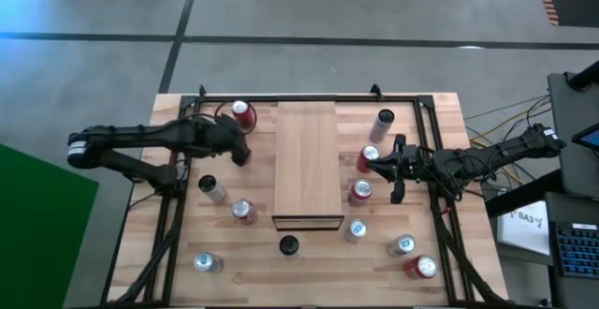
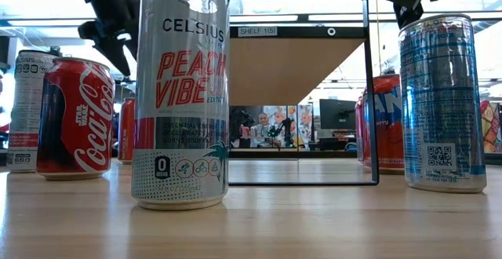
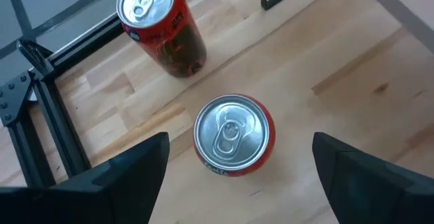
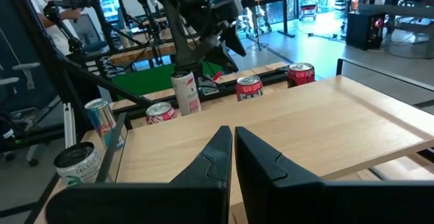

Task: Place canned beverage on shelf
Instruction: Put the top left orange soda can on the shelf

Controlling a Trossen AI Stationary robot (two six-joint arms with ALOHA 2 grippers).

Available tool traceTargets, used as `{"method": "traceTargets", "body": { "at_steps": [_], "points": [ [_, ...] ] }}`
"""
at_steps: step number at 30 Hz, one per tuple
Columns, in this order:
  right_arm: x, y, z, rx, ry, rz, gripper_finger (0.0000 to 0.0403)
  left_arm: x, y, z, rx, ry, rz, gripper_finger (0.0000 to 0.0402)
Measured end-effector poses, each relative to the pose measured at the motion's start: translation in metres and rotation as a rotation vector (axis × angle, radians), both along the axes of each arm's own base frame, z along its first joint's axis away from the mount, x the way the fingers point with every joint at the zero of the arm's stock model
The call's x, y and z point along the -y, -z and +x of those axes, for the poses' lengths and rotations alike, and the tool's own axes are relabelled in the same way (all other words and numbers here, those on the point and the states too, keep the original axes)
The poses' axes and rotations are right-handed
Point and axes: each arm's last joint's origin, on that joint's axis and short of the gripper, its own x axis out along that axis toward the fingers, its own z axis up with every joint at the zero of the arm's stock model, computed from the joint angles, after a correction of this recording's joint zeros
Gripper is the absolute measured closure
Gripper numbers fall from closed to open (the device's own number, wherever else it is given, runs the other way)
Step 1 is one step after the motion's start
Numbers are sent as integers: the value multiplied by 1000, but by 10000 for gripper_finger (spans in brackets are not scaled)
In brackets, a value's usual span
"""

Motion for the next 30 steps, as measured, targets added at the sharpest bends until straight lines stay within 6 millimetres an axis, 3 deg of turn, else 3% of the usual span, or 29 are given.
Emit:
{"method": "traceTargets", "body": {
  "at_steps": [17,30],
  "points": [
    [0,0,0,0,-7,2,392,-9,19,6,-79,-46,-2,61],
    [0,0,0,1,-8,11,392,-11,20,8,-53,-46,4,60]
  ]
}}
